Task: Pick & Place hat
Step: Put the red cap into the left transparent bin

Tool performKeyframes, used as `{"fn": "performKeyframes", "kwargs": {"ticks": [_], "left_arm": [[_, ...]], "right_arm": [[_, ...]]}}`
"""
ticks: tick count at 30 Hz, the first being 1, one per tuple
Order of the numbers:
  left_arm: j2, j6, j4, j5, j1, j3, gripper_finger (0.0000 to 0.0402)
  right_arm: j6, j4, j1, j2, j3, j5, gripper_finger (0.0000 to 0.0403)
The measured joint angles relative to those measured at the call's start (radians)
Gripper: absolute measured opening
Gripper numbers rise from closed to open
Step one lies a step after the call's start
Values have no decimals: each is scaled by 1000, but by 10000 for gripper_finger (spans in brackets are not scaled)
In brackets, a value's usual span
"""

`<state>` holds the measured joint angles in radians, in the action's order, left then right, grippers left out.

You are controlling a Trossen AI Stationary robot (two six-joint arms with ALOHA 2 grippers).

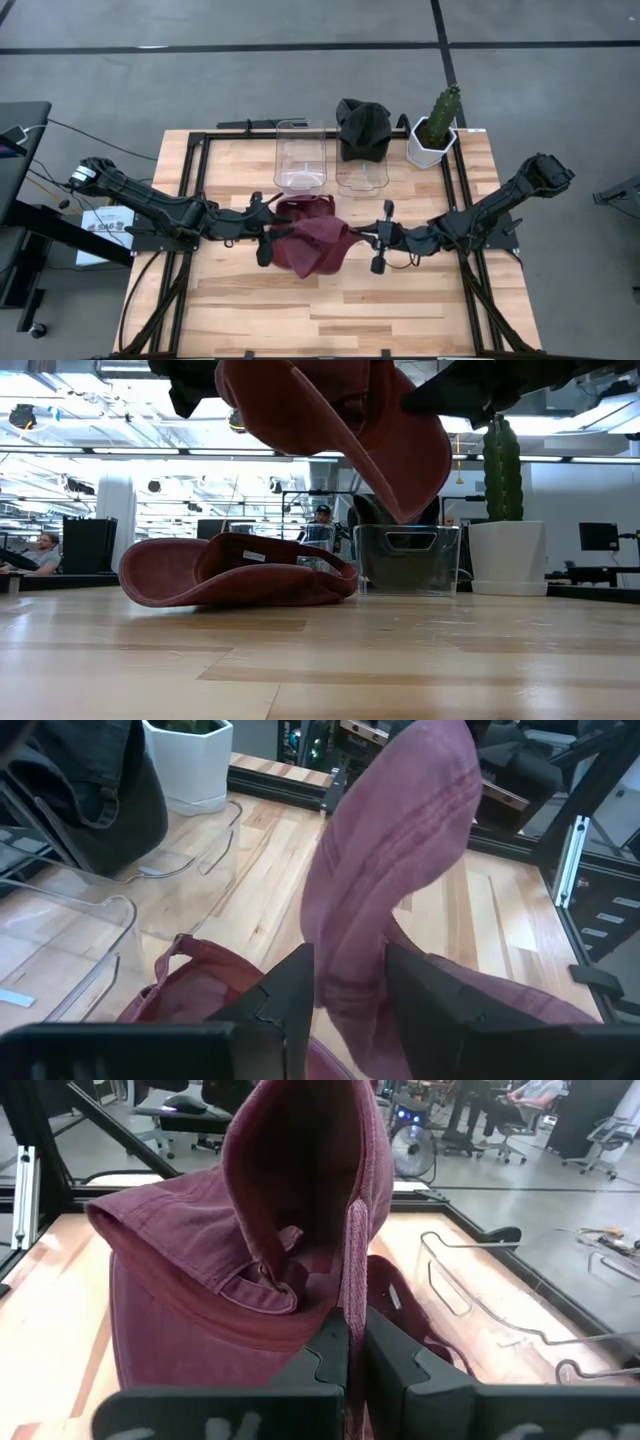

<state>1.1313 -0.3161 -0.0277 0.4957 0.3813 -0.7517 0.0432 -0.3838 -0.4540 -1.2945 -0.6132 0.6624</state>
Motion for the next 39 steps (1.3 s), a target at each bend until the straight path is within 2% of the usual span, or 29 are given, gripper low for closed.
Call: {"fn": "performKeyframes", "kwargs": {"ticks": [14,25,29,35,39], "left_arm": [[1,-3,0,-18,-11,30,121],[2,9,52,-19,-88,60,119],[2,47,97,-19,-97,60,93],[2,105,171,-46,-97,60,13],[2,110,185,-62,-96,60,12]], "right_arm": [[-78,-84,38,0,0,-1,2],[-78,-89,52,0,0,-9,5],[-71,-79,51,0,0,-11,11],[-43,-36,62,0,0,-37,9],[-42,-47,72,0,0,-57,17]]}}
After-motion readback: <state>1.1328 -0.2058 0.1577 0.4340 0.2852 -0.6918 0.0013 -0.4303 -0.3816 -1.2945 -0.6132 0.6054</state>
